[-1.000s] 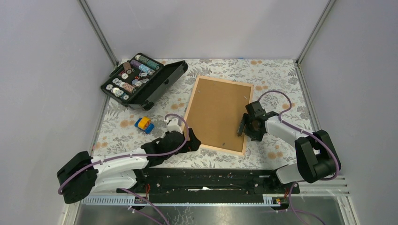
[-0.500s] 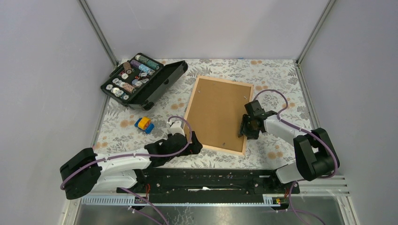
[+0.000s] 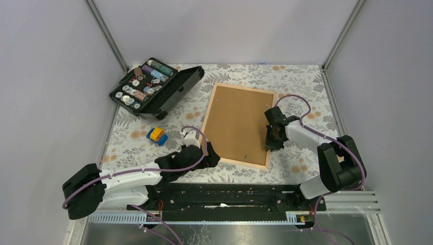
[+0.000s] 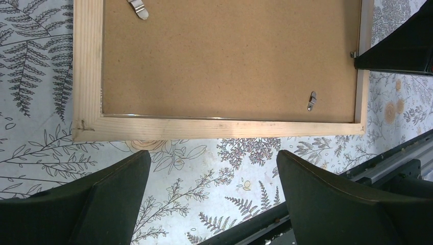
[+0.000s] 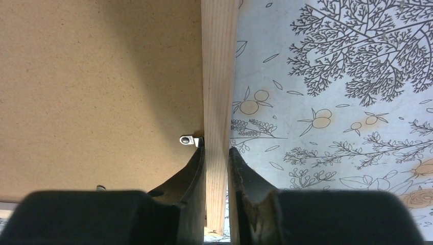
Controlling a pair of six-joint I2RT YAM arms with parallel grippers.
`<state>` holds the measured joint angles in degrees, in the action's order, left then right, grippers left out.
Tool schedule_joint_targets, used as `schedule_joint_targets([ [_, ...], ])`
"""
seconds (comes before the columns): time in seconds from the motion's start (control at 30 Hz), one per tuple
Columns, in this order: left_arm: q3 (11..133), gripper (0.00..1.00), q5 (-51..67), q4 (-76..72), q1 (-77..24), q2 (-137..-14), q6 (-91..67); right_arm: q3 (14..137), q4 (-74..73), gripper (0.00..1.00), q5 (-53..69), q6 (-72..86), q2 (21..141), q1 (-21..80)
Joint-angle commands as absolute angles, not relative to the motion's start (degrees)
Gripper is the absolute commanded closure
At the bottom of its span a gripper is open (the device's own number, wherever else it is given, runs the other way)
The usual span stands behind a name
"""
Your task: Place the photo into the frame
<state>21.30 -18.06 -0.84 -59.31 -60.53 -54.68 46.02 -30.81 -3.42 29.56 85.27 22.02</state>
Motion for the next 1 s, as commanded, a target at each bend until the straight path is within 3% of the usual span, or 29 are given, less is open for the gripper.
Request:
schedule_joint_targets([
  [0.0,23.36,0.01,-19.11,-2.02,-59.76,-59.93,-54.47,49.81,-33.27,0.88,-5.49,26.47,86.16,22.29],
  [0.13,23.38,0.01,-18.73,-2.02,-60.19,-59.13,-54.07,50.09,-34.36,0.74,-3.77,26.31,83.33,22.31],
  [0.23,23.89,0.01,-18.44,-2.04,-60.55,-58.38,-52.8,49.57,-34.7,0.47,-1.35,26.02,80.36,22.28],
  [0.4,27.34,0.01,-18.4,-0.18,-60.63,-58.51,-49.59,47.58,-31.79,0.22,1.84,27.02,77.66,22.3],
  [0.7,35.62,0.01,-33.15,12.45,-59.56,-61.2,-46.33,47.5,-27.26,0.13,-4.04,30.64,80.85,22.25],
  [0.97,37.75,0.01,-30.87,13.03,-53.48,-70.37,-46.67,47.36,-25.25,0.1,-2.46,29.72,84.85,22.15],
])
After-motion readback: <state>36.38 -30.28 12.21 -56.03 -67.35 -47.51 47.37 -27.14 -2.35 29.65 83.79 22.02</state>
